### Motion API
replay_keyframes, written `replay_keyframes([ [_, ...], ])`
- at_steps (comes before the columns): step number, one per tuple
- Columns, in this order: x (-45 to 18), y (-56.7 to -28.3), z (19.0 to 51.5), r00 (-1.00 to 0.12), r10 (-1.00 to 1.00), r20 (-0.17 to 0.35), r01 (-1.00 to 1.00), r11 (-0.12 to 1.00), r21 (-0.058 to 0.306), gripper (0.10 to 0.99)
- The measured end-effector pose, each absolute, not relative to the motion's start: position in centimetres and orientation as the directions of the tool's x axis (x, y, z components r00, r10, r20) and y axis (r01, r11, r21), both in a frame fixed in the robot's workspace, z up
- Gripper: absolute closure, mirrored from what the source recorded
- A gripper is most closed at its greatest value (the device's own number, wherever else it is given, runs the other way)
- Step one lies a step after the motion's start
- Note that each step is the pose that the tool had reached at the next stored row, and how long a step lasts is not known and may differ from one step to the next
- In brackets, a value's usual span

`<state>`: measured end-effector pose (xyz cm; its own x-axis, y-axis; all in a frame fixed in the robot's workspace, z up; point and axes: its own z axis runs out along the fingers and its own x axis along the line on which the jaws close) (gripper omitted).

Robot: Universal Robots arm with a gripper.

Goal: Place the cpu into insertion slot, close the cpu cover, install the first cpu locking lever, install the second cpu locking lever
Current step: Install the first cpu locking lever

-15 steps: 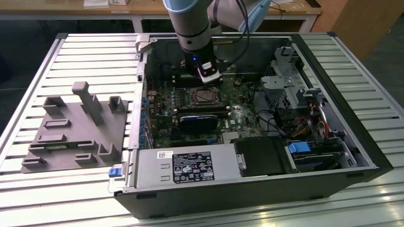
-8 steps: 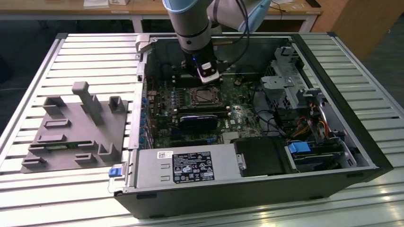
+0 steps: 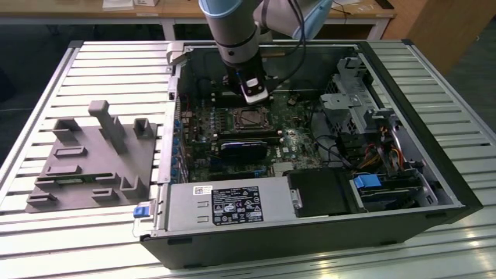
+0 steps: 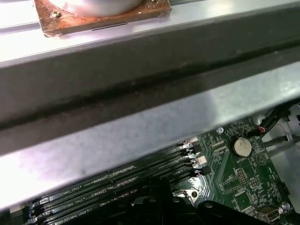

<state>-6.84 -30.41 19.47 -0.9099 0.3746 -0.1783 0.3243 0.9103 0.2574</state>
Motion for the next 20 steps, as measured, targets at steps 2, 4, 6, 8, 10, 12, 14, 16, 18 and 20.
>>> replay_keyframes([
  [2,-6.84,-30.42,19.39,-0.906,0.384,-0.179,0.333,0.907,0.257,0.984],
  [4,-6.84,-30.42,19.3,-0.902,0.393,-0.179,0.342,0.904,0.257,0.984],
  [6,-6.84,-30.42,19.22,-0.898,0.401,-0.179,0.351,0.9,0.257,0.984],
  [8,-6.84,-30.42,19.12,-0.895,0.409,-0.179,0.358,0.897,0.257,0.984],
  [10,-6.83,-30.41,19.03,-0.893,0.413,-0.179,0.363,0.895,0.258,0.984],
  [12,-6.84,-30.42,19.0,-0.892,0.415,-0.179,0.365,0.895,0.257,0.984],
  [14,-6.84,-30.44,18.99,-0.892,0.415,-0.179,0.365,0.895,0.258,0.984],
  [16,-6.84,-30.52,18.99,-0.892,0.415,-0.179,0.365,0.895,0.258,0.984],
  [18,-6.83,-30.66,18.98,-0.892,0.415,-0.179,0.365,0.895,0.258,0.984],
  [20,-6.8,-30.76,18.98,-0.892,0.415,-0.179,0.365,0.895,0.258,0.984],
])
